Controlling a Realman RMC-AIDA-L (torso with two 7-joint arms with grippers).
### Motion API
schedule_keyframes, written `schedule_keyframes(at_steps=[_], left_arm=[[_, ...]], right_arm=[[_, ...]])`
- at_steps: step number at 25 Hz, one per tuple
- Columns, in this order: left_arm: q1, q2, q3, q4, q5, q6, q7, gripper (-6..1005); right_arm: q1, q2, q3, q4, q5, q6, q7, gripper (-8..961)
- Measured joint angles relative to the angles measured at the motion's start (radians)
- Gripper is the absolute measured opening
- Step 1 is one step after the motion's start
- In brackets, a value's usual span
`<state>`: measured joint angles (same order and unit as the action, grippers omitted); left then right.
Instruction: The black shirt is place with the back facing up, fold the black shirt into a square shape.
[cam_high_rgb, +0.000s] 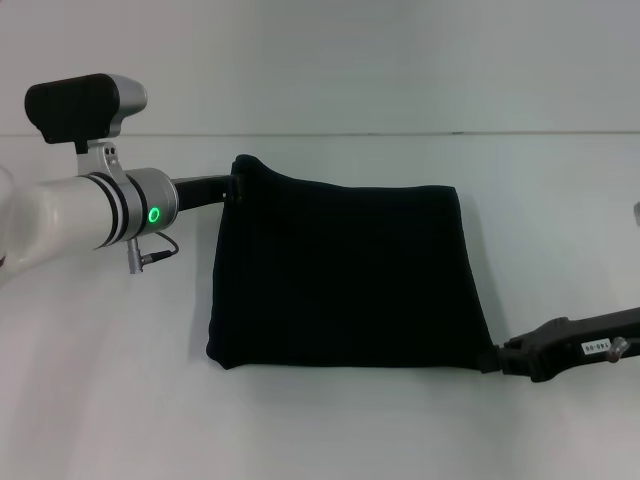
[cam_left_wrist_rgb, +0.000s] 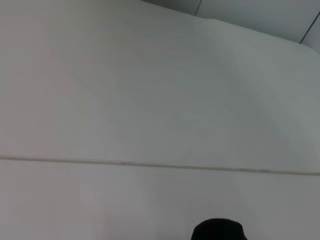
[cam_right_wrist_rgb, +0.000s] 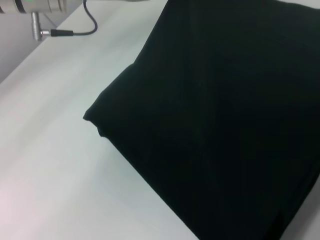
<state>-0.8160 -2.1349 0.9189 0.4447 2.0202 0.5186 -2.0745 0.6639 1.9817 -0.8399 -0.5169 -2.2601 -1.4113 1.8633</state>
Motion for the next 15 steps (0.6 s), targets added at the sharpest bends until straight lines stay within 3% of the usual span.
schedule_keyframes(at_steps=[8, 15], left_arm=[[0.001, 0.000, 0.000, 0.000, 0.000, 0.001, 0.000, 79], [0.005, 0.000, 0.000, -0.001, 0.000, 0.000, -0.001, 82]], right_arm=[[-0.002, 0.000, 0.011, -0.009, 0.003, -0.005, 0.011, 11], [-0.013, -0.025, 0.079, -0.013, 0.003, -0.025, 0.011, 96]])
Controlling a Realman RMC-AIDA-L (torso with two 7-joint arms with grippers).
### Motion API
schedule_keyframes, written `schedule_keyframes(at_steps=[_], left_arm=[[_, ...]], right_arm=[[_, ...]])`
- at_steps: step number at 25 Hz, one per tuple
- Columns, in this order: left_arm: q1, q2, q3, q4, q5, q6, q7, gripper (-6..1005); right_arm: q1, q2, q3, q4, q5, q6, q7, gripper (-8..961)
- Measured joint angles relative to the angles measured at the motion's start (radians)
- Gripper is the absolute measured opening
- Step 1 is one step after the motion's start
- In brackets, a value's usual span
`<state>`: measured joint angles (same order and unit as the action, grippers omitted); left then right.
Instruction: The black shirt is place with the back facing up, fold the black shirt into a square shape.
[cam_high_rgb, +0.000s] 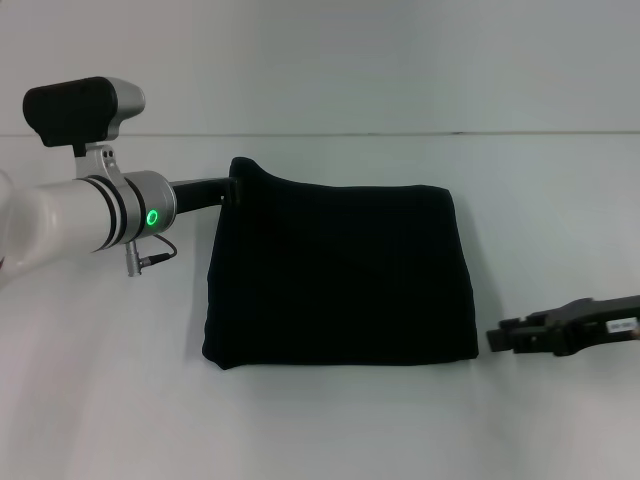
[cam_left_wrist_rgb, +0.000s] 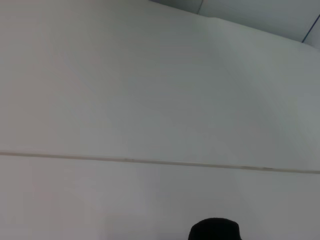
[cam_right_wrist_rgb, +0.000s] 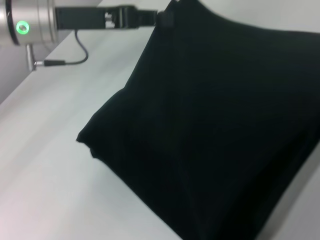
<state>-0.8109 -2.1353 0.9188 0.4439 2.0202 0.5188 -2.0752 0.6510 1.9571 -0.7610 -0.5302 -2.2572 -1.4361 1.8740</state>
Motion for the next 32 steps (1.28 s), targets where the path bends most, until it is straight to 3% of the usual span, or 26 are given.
schedule_keyframes(at_steps=[5, 8, 18, 24, 32], left_arm=[[0.002, -0.001, 0.000, 0.001, 0.000, -0.001, 0.000, 84], [0.005, -0.002, 0.000, 0.001, 0.000, -0.004, 0.000, 85], [0.007, -0.005, -0.033, 0.016, 0.000, 0.013, -0.002, 89], [0.043, 0.006, -0.056, 0.086, 0.000, 0.031, -0.001, 91], [0.110, 0.027, -0.143, 0.188, 0.011, 0.158, -0.002, 355]], right_arm=[[-0.018, -0.016, 0.067, -0.014, 0.002, -0.001, -0.011, 345], [-0.022, -0.015, 0.102, -0.027, 0.003, -0.001, -0.013, 566], [-0.011, 0.001, 0.129, -0.042, 0.007, 0.002, -0.036, 690], [-0.015, 0.009, 0.149, -0.042, 0.104, 0.001, -0.105, 683], [-0.003, 0.008, 0.193, -0.060, 0.228, 0.021, -0.174, 745]])
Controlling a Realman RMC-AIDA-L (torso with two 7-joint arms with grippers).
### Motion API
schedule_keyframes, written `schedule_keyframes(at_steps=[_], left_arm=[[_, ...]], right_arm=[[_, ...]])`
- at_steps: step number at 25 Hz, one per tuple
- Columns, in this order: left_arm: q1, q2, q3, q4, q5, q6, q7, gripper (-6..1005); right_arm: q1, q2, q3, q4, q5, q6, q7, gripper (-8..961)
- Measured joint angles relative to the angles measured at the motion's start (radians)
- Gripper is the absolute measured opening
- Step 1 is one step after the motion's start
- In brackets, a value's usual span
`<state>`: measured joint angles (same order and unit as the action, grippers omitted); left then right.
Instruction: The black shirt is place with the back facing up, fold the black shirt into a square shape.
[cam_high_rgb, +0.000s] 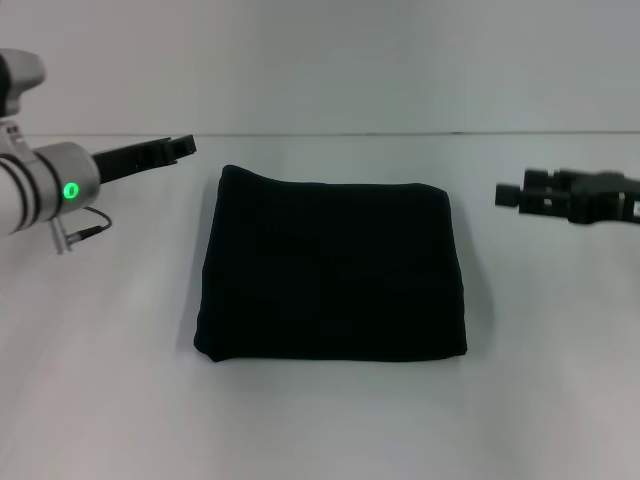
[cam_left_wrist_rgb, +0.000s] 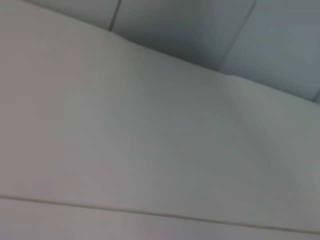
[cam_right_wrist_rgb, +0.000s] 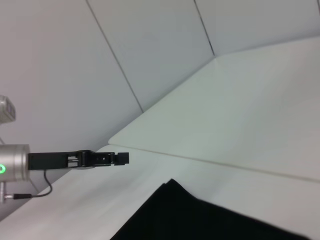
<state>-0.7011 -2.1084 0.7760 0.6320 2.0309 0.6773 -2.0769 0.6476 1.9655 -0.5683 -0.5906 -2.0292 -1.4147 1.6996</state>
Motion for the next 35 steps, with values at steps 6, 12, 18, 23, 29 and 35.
schedule_keyframes(at_steps=[6, 12, 18, 23, 29, 35], left_arm=[[0.072, 0.009, -0.027, 0.140, 0.003, 0.310, 0.083, 497], [0.080, 0.017, -0.100, 0.172, -0.001, 0.541, 0.306, 684], [0.063, 0.023, -0.082, 0.199, 0.021, 0.587, 0.402, 951], [0.030, 0.028, -0.041, 0.250, 0.122, 0.584, 0.412, 949], [0.003, 0.031, 0.003, 0.249, 0.191, 0.568, 0.413, 947], [0.024, 0.008, 0.083, 0.230, 0.196, 0.503, 0.414, 947]], right_arm=[[0.050, -0.001, -0.061, -0.053, -0.036, 0.012, -0.022, 819], [0.108, 0.011, -0.181, -0.083, -0.050, 0.036, -0.062, 812], [0.131, 0.028, -0.246, -0.120, -0.054, 0.047, -0.041, 808], [0.166, 0.030, -0.272, -0.137, -0.104, 0.049, 0.010, 808], [0.196, 0.044, -0.274, -0.139, -0.185, 0.061, 0.063, 807], [0.188, 0.071, -0.309, -0.122, -0.192, 0.106, 0.065, 808]])
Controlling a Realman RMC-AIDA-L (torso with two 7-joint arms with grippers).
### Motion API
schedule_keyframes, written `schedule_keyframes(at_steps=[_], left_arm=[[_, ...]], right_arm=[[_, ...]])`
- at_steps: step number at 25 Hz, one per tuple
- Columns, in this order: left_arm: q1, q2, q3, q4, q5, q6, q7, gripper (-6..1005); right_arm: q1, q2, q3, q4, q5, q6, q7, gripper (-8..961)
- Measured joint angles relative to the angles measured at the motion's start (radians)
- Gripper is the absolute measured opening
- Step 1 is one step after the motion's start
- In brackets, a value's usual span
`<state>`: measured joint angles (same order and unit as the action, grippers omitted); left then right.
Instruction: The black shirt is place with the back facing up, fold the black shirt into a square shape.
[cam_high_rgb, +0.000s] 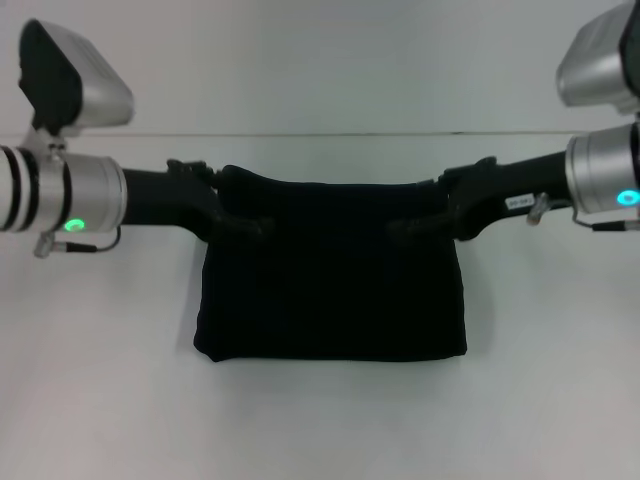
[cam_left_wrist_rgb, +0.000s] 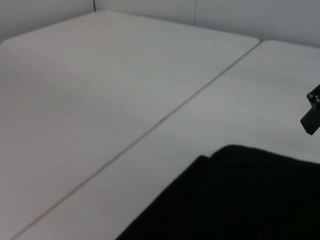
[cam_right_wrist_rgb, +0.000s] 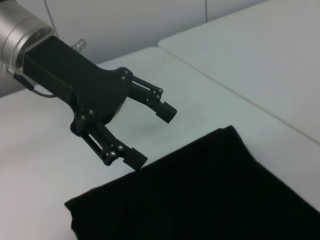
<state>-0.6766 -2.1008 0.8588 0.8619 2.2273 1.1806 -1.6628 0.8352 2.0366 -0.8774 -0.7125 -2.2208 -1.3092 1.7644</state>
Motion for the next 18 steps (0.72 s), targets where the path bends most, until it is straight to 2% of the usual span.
schedule_keyframes(at_steps=[9, 18], left_arm=[[0.019, -0.015, 0.011, -0.020, 0.001, -0.010, 0.000, 947], [0.028, -0.016, 0.006, -0.026, 0.002, 0.036, -0.008, 948]], right_arm=[[-0.010, 0.013, -0.012, 0.029, 0.000, 0.031, -0.011, 807], [-0.012, 0.021, -0.012, 0.046, 0.000, 0.052, -0.023, 806]])
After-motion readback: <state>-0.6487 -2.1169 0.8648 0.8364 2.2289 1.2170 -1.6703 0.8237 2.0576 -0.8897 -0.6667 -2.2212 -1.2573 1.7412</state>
